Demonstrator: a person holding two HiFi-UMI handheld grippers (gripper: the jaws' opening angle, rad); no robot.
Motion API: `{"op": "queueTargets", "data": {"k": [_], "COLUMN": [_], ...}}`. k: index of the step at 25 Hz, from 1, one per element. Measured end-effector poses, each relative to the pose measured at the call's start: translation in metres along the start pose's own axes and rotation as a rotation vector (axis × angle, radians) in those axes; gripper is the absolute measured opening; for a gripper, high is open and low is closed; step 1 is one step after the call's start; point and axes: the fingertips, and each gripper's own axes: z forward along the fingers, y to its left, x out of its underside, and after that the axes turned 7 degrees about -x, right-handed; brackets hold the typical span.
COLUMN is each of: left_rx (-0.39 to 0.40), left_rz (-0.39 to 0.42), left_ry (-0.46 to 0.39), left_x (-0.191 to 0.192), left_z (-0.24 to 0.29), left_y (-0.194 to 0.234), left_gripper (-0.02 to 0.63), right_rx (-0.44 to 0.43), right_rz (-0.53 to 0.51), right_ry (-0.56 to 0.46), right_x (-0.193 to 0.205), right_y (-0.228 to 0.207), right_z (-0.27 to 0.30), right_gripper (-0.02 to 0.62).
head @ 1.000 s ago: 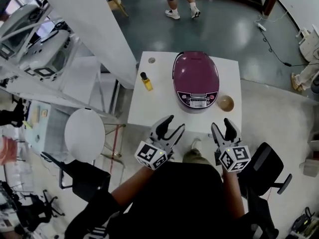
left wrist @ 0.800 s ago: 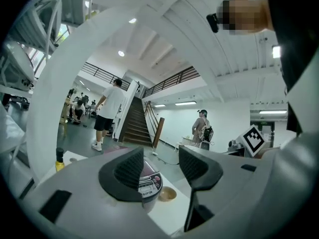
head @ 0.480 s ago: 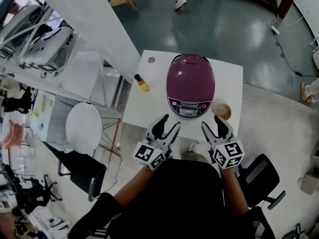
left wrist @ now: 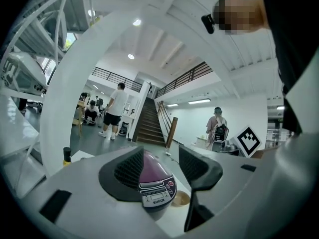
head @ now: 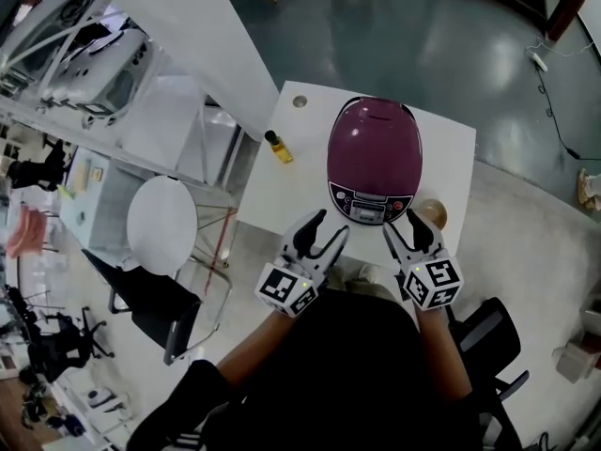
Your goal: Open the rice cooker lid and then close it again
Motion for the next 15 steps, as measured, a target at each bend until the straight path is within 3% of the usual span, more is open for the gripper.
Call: {"op": "queueTargets", "data": {"k": [5,8,10,15], "left_rx": [0.034,0.038,0.042,0.056], "left_rz": [-0.01,-0.02,-0.026,-0.031], "left_ry": [0.006,-0.009,-0.016,-0.016], "left_x": [-0.001,-0.006,-0.009,-0.009], "left_z": [0.009,0.014,0.016,0.021], "left_y": [0.015,0.022,0.026,0.036], "left_gripper": [0.202,0.202,0.202,0.202], "right_rx": [0.032,0.036,0.041,0.052], "right_rz": [-0.014,-0.036,-0.051,-0.062], "right_ry": [0.023,0.043,0.058,0.126], "right_x": [-0.001,-0.001,-0.001,0.013], "right_y": [0.0,-0.001,-0.003,-0.007], "right_z": [0.019,0.029,0.035,0.054], "right_gripper": [0.207,0.123,0.034,0.002]}}
